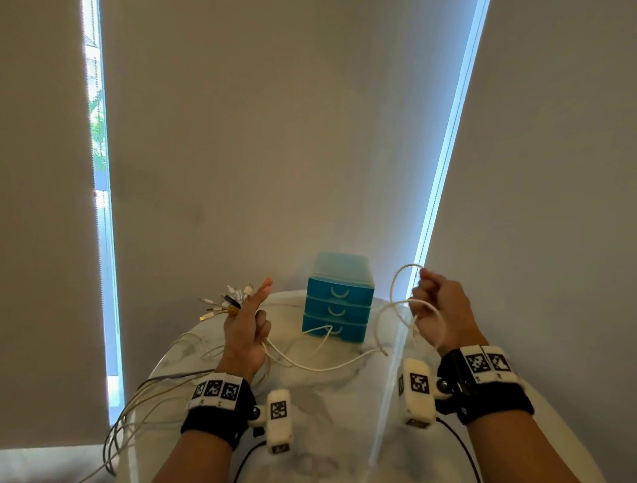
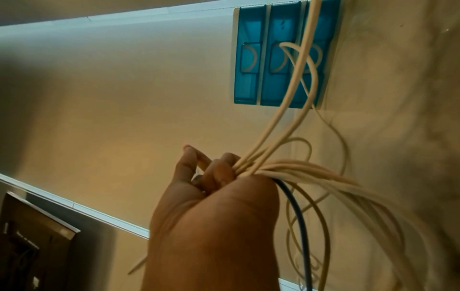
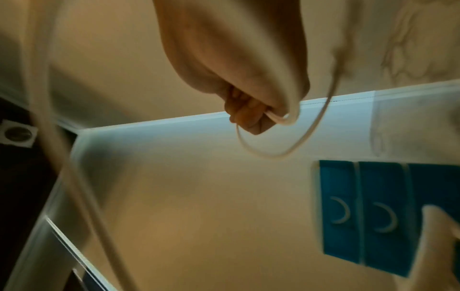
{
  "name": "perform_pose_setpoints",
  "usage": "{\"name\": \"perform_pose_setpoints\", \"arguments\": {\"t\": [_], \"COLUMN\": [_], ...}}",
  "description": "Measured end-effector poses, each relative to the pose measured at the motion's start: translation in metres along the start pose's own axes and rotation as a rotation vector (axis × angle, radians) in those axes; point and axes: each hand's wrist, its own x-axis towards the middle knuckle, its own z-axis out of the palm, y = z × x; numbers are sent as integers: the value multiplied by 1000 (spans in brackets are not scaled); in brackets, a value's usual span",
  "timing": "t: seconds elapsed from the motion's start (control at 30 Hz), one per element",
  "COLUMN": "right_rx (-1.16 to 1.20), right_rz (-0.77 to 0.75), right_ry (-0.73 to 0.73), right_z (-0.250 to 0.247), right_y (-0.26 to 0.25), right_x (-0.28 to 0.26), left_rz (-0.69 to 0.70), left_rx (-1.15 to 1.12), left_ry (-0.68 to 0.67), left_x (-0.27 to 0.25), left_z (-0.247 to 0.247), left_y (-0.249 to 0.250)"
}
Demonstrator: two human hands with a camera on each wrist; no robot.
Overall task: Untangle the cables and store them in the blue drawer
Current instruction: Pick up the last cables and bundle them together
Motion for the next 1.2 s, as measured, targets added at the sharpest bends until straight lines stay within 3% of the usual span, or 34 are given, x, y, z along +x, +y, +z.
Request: {"name": "perform_pose_setpoints", "arguments": {"t": [0.17, 0.33, 0.4, 0.43, 0.47, 0.5, 0.57, 0.6, 0.63, 0.7, 0.77, 0.87, 1.03, 1.2], "right_rx": [190, 250, 294, 289, 218, 26, -644, -852, -1009, -929, -757, -831, -818, -759], "right_rz": [-305, -538, -616, -604, -535, -408, -121, -82, -200, -340, -217, -125, -181, -292], "right_ry": [38, 524, 619, 583, 445, 223, -234, -349, -377, -360, -422, -476, -393, -428], "right_z": [17, 24, 46, 64, 89, 118, 161, 173, 176, 171, 147, 100, 48, 22], "right_y": [-30, -31, -23, -15, -3, 11, 39, 45, 47, 37, 31, 48, 75, 89], "right_x": [-7, -4, 14, 25, 37, 42, 34, 30, 31, 14, -6, -32, -57, -64], "left_rz": [16, 109, 173, 208, 245, 279, 341, 381, 425, 505, 531, 469, 329, 272], "left_rx": [1, -30, -43, -44, -42, -30, -3, 7, 19, 66, 134, 403, 894, 1210], "left_ry": [-22, -10, -7, -16, -24, -33, -29, -29, -24, -2, 28, 16, -191, -480], "left_x": [-13, -25, -27, -28, -29, -30, -33, -34, -35, -38, -40, -34, -22, -30], "left_z": [14, 20, 22, 23, 26, 28, 28, 29, 29, 29, 32, 30, 26, 28], "left_y": [10, 19, 18, 17, 17, 17, 18, 20, 22, 25, 27, 24, 3, -12]}}
